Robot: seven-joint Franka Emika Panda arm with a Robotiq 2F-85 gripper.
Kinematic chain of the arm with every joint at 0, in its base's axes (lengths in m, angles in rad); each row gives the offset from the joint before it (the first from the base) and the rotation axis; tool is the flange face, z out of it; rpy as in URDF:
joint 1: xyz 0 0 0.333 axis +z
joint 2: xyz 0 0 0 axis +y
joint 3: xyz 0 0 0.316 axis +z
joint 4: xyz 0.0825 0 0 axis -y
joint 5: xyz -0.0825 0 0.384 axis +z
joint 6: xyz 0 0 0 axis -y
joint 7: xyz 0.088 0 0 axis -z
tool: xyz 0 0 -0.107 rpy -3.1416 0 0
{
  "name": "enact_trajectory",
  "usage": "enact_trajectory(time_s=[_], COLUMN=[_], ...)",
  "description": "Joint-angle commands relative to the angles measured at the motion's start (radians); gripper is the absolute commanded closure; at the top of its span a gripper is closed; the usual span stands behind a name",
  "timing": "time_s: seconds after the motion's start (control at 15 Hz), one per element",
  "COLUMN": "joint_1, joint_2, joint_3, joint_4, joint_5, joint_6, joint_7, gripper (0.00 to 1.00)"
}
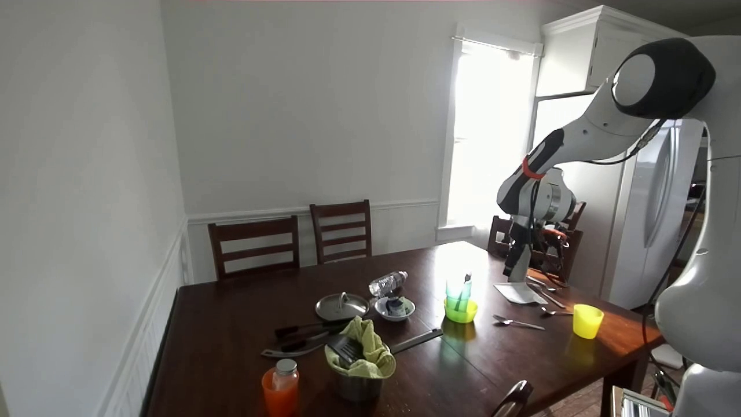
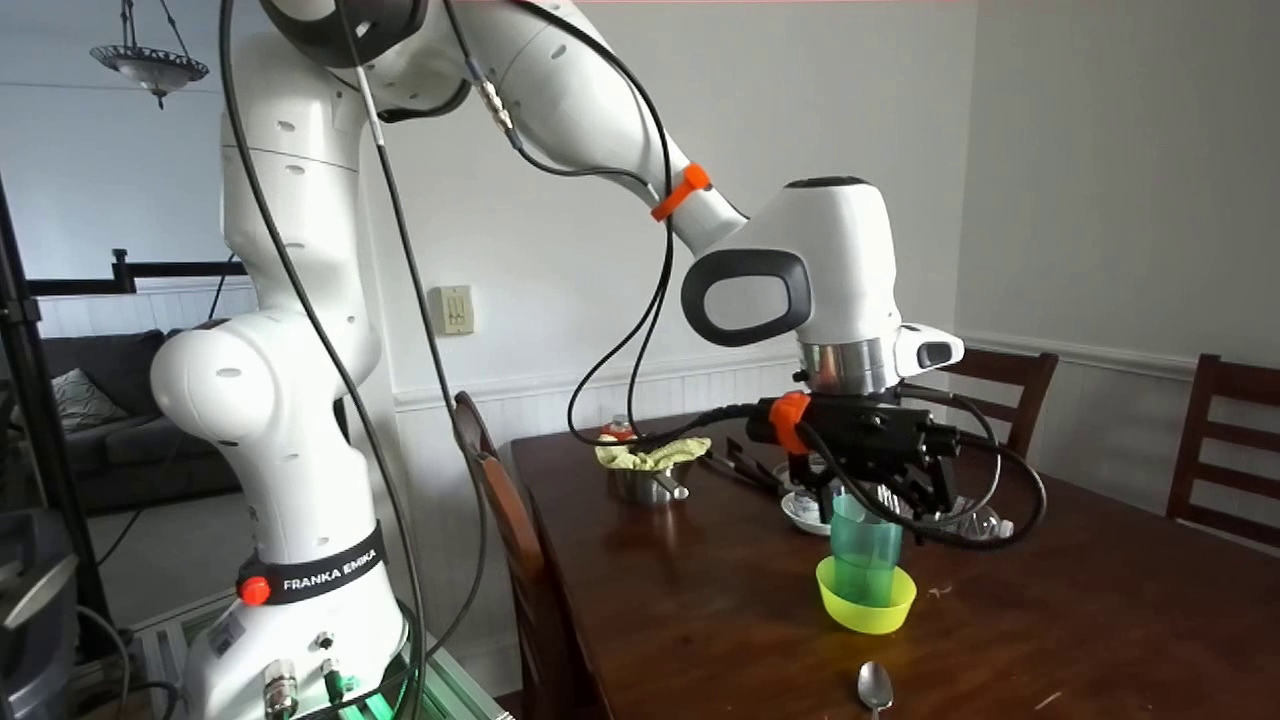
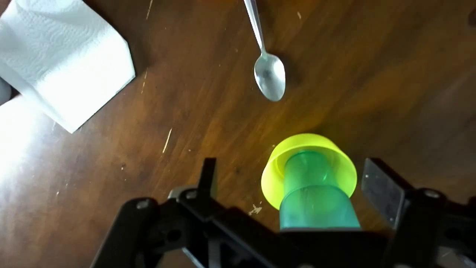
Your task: Put the fork and spoon in the green cup
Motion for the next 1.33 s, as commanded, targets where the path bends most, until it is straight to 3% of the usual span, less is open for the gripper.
enact_trajectory(time_s=[0.0,0.53,0.6,0.8,1.27], joint_1=[-0.002,0.040,0.061,0.052,-0.008], joint_2=[0.025,0.028,0.099,0.214,0.406], joint_3=[-0.049,-0.080,-0.119,-0.123,-0.043], joint_4=[-0.003,-0.002,0.059,0.135,0.261], joint_5=[0.029,0.009,-0.075,-0.080,-0.049], joint_6=[-0.059,-0.049,-0.091,-0.125,-0.136], joint_7=[-0.174,-0.132,-0.008,-0.013,-0.040], gripper=[0.00,0.00,0.00,0.00,0.00])
